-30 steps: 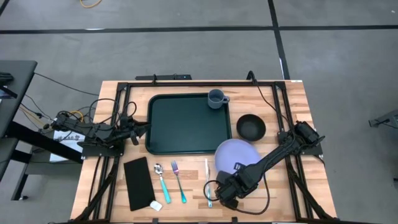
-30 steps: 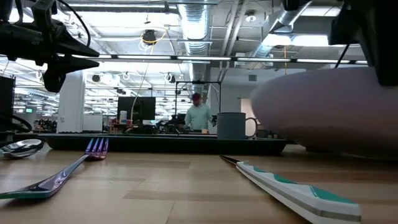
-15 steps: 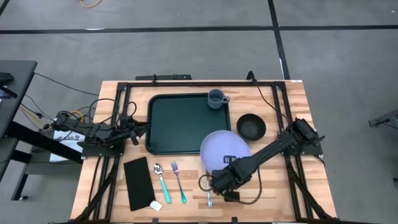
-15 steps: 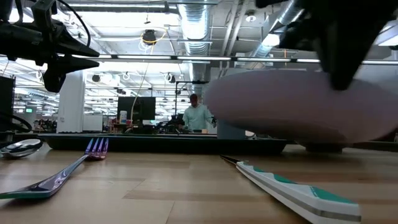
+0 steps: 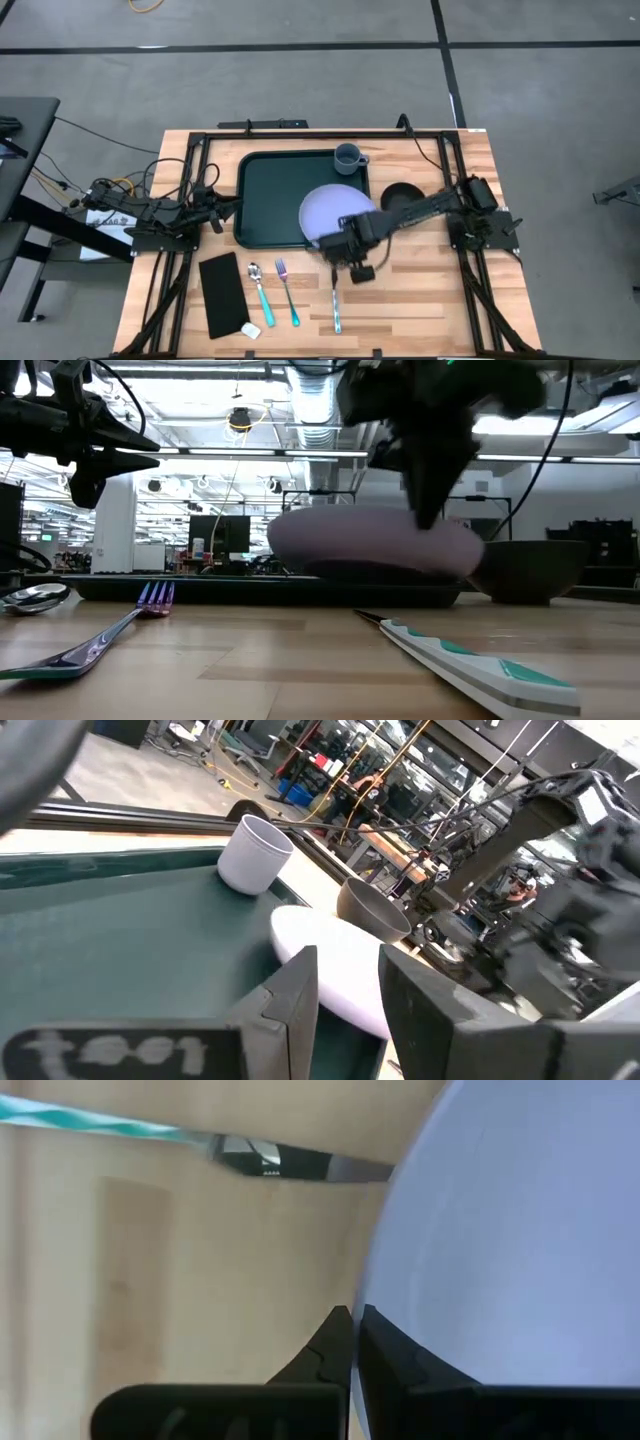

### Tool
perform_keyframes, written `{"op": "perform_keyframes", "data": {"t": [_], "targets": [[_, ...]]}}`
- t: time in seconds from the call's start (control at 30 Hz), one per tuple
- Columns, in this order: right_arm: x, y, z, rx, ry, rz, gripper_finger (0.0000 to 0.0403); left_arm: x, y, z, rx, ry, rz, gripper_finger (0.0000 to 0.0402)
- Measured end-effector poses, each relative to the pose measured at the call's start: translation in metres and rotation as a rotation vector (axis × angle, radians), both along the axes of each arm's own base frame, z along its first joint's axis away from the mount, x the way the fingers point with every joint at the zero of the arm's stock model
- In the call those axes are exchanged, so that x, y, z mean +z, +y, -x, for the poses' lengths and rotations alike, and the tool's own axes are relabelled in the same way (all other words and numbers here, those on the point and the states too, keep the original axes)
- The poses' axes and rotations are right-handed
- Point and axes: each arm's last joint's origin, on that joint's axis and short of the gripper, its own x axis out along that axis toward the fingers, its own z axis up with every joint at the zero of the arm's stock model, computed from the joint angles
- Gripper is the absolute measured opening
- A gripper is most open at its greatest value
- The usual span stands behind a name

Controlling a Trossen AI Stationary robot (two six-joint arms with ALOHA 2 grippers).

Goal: Set up tray
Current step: Put the purple plate on the black serving tray below the gray mug

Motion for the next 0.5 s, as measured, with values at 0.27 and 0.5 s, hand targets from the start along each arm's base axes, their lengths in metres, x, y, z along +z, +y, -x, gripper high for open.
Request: {"op": "perform_keyframes", "data": {"t": [0.27,0.5], "targets": [[-0.004,-0.051,-0.010,0.002,0.005,0.013,0.0000,0.000,0.000,0.000,0.000,0.000,0.000,0.0096],[-0.020,-0.059,-0.017,0.034,0.032,0.019,0.0000,0.000,0.000,0.000,0.000,0.000,0.000,0.0096]]}}
